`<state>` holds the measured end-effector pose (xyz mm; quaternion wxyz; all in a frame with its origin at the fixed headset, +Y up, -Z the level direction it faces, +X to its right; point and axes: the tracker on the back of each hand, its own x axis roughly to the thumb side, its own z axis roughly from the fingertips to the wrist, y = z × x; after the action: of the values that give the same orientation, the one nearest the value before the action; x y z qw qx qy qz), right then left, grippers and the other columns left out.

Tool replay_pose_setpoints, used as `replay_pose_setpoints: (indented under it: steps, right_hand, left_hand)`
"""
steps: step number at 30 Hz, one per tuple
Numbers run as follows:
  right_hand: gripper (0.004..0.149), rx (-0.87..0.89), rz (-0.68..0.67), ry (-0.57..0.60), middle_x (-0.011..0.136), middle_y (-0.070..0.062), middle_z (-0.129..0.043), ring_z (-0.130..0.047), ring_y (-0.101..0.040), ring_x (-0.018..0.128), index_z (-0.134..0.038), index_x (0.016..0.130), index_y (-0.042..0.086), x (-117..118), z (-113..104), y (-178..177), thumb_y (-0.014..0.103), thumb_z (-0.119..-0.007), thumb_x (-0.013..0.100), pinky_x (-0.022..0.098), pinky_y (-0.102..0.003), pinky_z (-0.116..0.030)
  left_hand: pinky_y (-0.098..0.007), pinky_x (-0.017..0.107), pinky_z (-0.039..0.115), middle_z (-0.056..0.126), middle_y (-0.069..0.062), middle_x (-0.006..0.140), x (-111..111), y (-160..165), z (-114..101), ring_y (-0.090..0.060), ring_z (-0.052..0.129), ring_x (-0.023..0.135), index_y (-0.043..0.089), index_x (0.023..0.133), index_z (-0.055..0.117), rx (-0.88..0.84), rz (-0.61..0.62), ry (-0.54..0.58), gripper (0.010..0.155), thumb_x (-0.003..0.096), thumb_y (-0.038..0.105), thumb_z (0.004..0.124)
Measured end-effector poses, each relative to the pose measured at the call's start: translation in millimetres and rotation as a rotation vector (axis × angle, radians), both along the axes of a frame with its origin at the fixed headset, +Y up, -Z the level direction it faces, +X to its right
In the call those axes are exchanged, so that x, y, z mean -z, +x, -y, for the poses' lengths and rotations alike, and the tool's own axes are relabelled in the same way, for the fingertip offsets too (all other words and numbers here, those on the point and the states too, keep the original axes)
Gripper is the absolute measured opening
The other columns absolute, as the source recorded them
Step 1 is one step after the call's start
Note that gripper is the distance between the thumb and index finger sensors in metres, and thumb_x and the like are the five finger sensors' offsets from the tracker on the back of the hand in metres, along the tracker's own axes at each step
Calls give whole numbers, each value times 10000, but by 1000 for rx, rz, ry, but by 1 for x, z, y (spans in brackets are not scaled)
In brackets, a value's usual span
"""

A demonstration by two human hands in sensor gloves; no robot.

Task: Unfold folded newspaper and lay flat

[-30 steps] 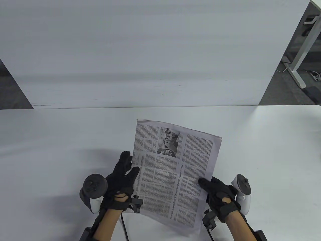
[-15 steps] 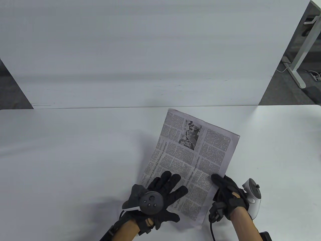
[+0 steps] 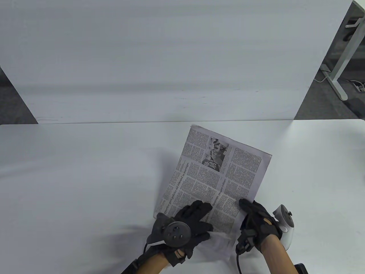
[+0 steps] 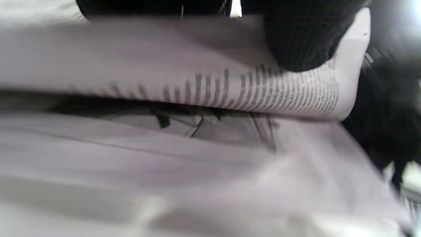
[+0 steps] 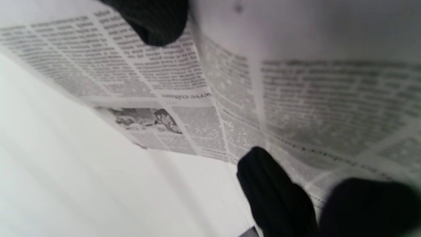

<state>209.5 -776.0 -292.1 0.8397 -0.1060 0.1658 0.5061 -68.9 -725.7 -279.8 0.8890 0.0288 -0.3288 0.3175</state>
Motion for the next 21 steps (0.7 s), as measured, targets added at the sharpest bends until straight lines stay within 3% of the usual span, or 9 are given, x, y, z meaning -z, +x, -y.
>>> replay_pose_setpoints:
  steps: [3, 5, 7, 10, 12, 14, 18, 21]
  right_hand:
    - [584, 66, -83, 74, 1041, -269, -684, -802, -574, 834, -562, 1054, 169, 2, 1, -9, 387, -709, 532, 537, -626, -775]
    - [771, 121, -158, 136, 1111, -292, -516, -626, -639, 914, -428, 1098, 160, 3, -2, -18, 550, -752, 516, 559, -705, -694]
    - [918, 130, -286, 195, 1149, -292, -314, -436, -703, 940, -280, 1112, 171, 3, -8, -28, 604, -801, 493, 560, -773, -618]
    - [972, -16, -346, 221, 1133, -296, -264, -467, -712, 925, -208, 1082, 163, 3, -12, -37, 481, -891, 468, 548, -760, -664]
    - [896, -203, -277, 180, 1102, -312, -378, -627, -689, 872, -271, 1059, 134, 0, -13, -39, 303, -900, 444, 515, -690, -768]
    - [744, -337, -214, 177, 1053, -314, -555, -796, -644, 790, -419, 1039, 115, -1, -15, -39, 164, -835, 425, 444, -621, -864]
    - [618, -335, -160, 172, 1002, -297, -708, -895, -600, 726, -559, 1022, 130, 1, -14, -31, 113, -769, 440, 391, -565, -918]
    - [590, -317, -101, 177, 987, -290, -751, -936, -586, 694, -617, 1010, 131, 5, -19, -18, 110, -762, 439, 381, -548, -929]
  left_hand:
    - [-595, 648, 710, 801, -193, 995, 13, -17, 8, -509, 813, 914, 232, 798, 886, -244, -106, -231, 374, 454, 358, 811]
    - [-580, 614, 750, 841, -208, 944, 18, -27, 13, -502, 871, 862, 206, 797, 869, -342, -160, -329, 378, 455, 346, 792]
    - [-561, 586, 785, 858, -214, 912, 23, -36, 18, -490, 919, 817, 189, 801, 845, -423, -213, -418, 383, 458, 344, 770]
    - [-542, 548, 823, 890, -214, 867, 26, -43, 27, -472, 975, 759, 176, 806, 825, -530, -231, -517, 385, 463, 336, 753]
    - [-533, 529, 839, 900, -218, 850, 29, -45, 32, -465, 1001, 730, 166, 809, 820, -578, -226, -583, 385, 467, 329, 750]
    - [-517, 513, 857, 907, -213, 838, 30, -47, 33, -444, 1023, 711, 167, 810, 816, -601, -216, -598, 385, 468, 331, 746]
    - [-521, 515, 851, 890, -221, 853, 33, -61, 23, -448, 1020, 714, 165, 813, 812, -743, -229, -577, 384, 471, 328, 748]
    - [-534, 491, 858, 879, -236, 858, 36, -88, 6, -459, 1032, 692, 158, 808, 819, -860, -298, -462, 384, 466, 324, 763]
